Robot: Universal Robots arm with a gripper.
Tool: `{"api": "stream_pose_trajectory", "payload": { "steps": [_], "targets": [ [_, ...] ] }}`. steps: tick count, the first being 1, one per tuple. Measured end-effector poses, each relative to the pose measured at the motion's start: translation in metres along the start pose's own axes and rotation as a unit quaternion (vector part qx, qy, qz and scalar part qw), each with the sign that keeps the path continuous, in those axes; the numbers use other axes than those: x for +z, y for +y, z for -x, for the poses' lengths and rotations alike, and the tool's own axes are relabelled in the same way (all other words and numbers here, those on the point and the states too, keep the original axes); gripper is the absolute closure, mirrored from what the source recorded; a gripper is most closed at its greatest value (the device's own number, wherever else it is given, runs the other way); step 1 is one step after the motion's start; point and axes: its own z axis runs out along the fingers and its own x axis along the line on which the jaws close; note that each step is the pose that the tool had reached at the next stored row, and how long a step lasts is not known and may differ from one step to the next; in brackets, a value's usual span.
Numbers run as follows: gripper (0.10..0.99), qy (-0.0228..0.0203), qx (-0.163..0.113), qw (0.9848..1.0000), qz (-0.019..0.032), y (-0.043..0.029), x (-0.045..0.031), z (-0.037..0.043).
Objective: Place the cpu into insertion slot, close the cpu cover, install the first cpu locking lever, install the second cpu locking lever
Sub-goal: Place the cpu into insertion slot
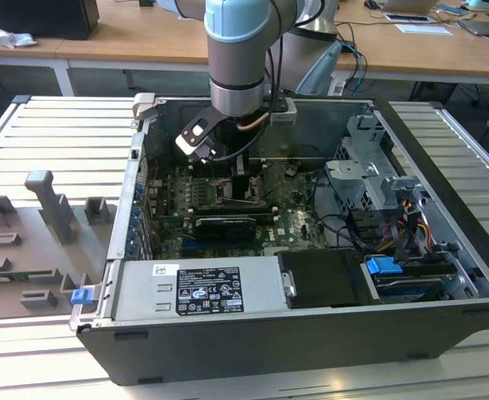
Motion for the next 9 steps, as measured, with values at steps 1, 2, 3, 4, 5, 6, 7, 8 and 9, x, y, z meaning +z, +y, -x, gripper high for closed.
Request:
{"api": "stream_pose_trajectory", "payload": {
  "steps": [1,2,3,4,5,6,7,8,9],
  "targets": [
    [0.620,-0.0001,0.000,1.0000,-0.0001,0.0000,-0.0004,0.0006],
    [0.678,-0.0001,0.000,1.0000,0.0000,0.0000,-0.0006,0.0007],
    [0.741,0.0000,0.000,1.0000,0.0000,0.0001,-0.0005,0.0008],
    [0.741,0.0000,0.000,1.0000,0.0000,0.0004,-0.0005,0.0008],
    [0.800,0.0000,0.000,1.0000,-0.0003,0.0009,-0.0006,0.0008],
    [0.859,-0.0001,0.000,1.0000,-0.0008,0.0018,-0.0007,0.0009],
    [0.980,-0.0001,0.000,1.0000,-0.0013,0.0024,-0.0011,0.0008],
    [0.980,0.0000,0.000,1.0000,-0.0014,0.0024,-0.0015,0.0008],
    [0.980,0.0001,0.000,1.0000,-0.0013,0.0024,-0.0015,0.0008]
  ]
}}
